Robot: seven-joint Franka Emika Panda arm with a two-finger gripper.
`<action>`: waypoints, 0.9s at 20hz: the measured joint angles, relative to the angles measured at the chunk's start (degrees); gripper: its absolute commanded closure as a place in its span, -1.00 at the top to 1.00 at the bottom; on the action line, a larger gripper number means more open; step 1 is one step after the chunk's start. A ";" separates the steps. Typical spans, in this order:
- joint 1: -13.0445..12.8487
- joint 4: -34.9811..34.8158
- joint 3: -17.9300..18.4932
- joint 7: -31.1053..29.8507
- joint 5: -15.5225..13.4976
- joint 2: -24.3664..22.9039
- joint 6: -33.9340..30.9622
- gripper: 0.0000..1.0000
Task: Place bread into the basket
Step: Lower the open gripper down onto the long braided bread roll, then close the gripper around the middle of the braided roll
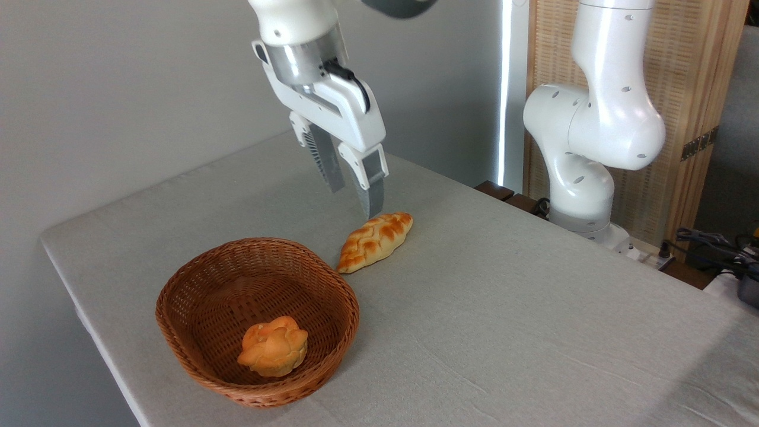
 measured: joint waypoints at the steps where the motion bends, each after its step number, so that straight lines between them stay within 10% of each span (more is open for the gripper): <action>1: -1.08 -1.79 -0.04 -1.55 -0.95 -0.56 0.23 1.00; 8: -8.83 -14.11 -0.14 -10.22 -2.00 -0.79 10.45 1.00; 18: -9.12 -19.97 -2.71 -10.26 -1.54 -0.74 16.72 1.00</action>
